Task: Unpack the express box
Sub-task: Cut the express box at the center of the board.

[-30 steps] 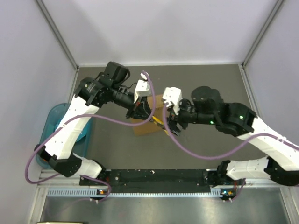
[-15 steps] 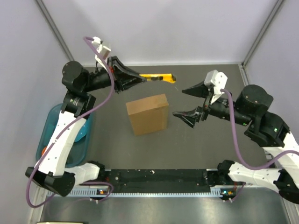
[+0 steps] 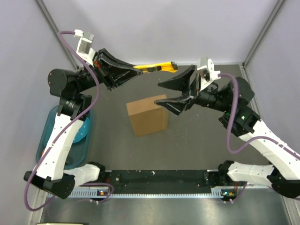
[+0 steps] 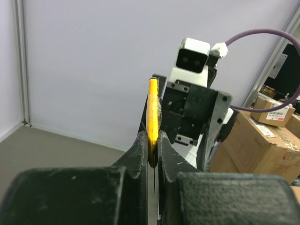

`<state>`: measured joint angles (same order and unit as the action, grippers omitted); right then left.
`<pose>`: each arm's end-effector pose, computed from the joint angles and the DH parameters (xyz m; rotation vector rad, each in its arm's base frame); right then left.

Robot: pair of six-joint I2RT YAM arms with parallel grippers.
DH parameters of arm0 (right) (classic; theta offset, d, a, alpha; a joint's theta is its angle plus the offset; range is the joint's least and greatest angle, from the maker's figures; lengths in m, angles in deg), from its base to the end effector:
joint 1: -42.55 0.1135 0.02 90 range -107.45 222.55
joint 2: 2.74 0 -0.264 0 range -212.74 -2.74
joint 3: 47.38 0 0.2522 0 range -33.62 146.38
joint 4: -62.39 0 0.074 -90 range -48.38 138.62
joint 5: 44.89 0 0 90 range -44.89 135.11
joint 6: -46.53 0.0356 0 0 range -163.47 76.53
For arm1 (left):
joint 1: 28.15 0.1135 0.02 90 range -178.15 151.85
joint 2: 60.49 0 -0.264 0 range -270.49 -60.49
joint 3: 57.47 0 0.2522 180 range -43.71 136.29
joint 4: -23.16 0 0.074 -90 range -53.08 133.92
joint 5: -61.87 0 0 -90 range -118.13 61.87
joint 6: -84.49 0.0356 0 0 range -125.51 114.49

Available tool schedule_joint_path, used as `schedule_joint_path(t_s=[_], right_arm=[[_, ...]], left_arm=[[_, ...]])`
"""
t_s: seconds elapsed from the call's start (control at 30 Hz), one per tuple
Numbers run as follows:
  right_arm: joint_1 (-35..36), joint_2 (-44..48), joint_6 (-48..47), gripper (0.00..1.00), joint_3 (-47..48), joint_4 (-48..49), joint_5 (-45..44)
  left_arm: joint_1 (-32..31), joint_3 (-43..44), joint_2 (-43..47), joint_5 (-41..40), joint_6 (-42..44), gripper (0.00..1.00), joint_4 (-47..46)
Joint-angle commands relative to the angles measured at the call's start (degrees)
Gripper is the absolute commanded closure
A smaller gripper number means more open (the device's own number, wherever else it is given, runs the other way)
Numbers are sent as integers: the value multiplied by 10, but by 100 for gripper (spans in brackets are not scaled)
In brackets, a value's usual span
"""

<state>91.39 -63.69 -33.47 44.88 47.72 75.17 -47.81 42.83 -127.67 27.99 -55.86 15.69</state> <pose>0.1233 0.1681 0.5054 -0.8999 1.1017 1.1955 0.1785 -0.0952 0.5557 0.7464 1.1124 -1.4736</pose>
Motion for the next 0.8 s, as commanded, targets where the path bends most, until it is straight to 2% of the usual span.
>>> schedule_joint_path(t_s=[0.0,0.17,0.43,0.57,0.63,0.67,0.77], right_arm=[[-9,-10,74,34,2,192,27],[-10,-36,123,43,9,273,37],[-10,-75,155,45,18,301,54],[-10,-84,164,56,24,317,58],[-10,-88,165,56,31,309,66],[-11,-89,166,52,30,307,70],[-10,-78,171,49,6,305,75]], left_arm=[[-1,-19,27,-7,-24,100,-34],[-1,-38,35,-7,-26,100,-38],[-6,-51,40,17,-27,100,-57],[-9,-57,42,18,-25,100,-57],[-9,-55,42,17,-23,100,-57],[-9,-54,42,16,-21,100,-57],[-9,-46,40,18,-15,100,-60]])
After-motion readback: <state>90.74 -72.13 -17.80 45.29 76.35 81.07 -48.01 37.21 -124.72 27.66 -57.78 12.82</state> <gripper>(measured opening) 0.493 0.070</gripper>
